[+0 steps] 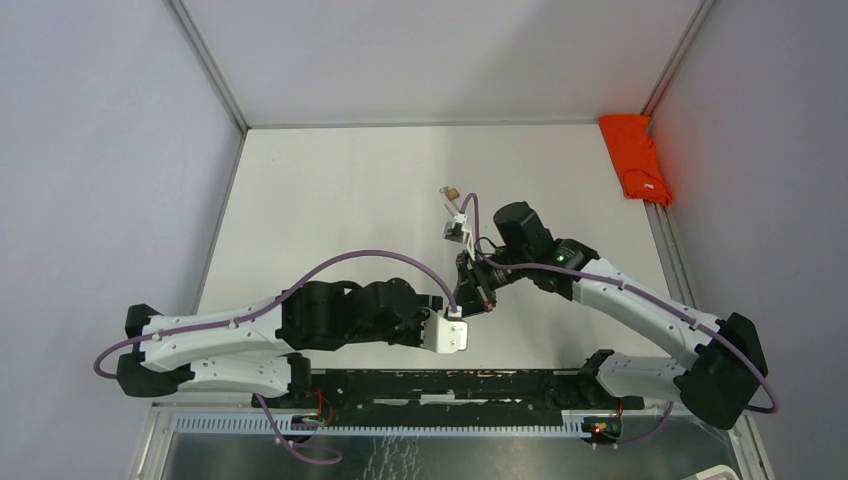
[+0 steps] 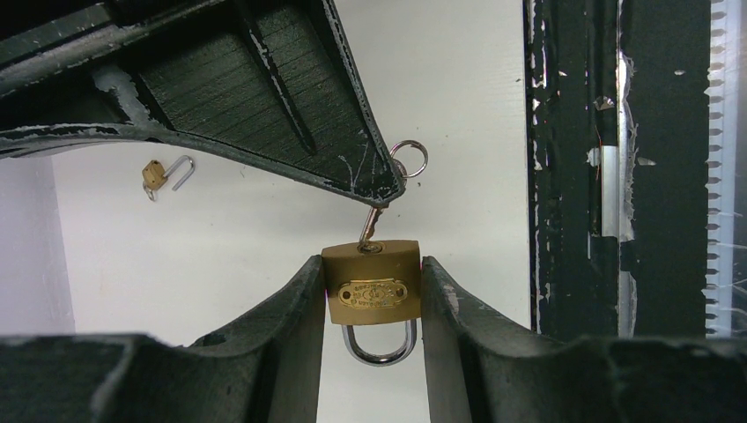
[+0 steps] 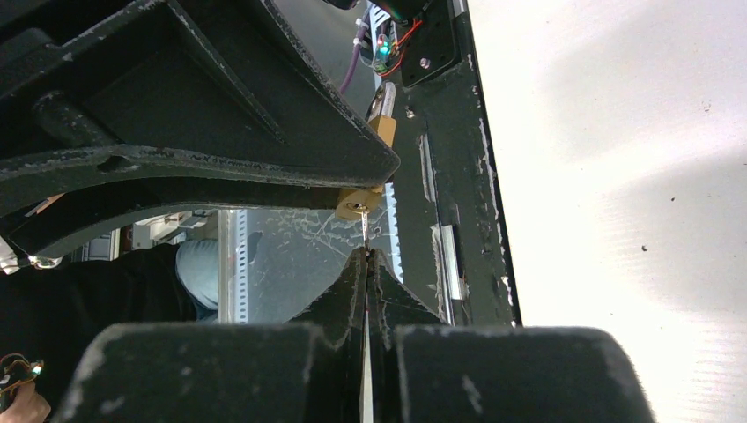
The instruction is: Unlock with the key
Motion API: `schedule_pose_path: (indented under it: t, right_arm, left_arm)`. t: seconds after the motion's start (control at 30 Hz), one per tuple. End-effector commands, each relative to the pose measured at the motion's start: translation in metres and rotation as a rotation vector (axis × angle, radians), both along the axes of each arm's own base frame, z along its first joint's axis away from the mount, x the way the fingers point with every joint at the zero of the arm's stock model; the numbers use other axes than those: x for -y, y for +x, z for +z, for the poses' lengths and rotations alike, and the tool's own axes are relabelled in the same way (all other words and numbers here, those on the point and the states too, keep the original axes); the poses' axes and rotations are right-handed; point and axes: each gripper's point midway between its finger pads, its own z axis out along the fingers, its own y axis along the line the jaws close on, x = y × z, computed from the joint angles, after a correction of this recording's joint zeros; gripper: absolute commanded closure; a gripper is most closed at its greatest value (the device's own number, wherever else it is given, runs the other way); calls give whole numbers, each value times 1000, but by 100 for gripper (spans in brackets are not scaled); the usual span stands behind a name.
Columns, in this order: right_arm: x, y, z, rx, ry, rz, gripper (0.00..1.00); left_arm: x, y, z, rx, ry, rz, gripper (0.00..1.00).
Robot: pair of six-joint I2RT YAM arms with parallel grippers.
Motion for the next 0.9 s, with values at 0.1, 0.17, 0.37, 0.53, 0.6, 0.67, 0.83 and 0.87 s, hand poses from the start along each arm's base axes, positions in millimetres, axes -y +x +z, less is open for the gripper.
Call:
schedule_pose_path:
  t: [0.1, 0.17, 0.37, 0.53, 0.6, 0.67, 0.83, 0.87]
  right_arm:
    - [-5, 1, 7, 37, 36, 23, 100]
    - [-5, 2, 10, 41, 43, 23, 100]
    - [-6, 1, 17, 42, 55, 31, 100]
    - [-7, -1, 23, 52, 68, 32, 100]
    - [-7, -2, 23, 48, 66, 30, 100]
    - [-7, -3, 22, 46, 65, 32, 100]
    - [-9, -2, 20, 43, 61, 32, 100]
    - [-9, -1, 20, 44, 62, 32, 100]
  left_arm:
    - [9, 0, 25, 22, -83, -15, 98]
    - [9, -1, 24, 21, -80, -16, 98]
    - [10, -1, 23, 21, -80, -18, 98]
    - [9, -1, 22, 22, -75, -15, 98]
    - [9, -1, 23, 23, -77, -15, 98]
    - [10, -1, 24, 21, -81, -18, 98]
    - [12, -4, 25, 13, -82, -30, 98]
    - [14, -5, 26, 9, -84, -34, 98]
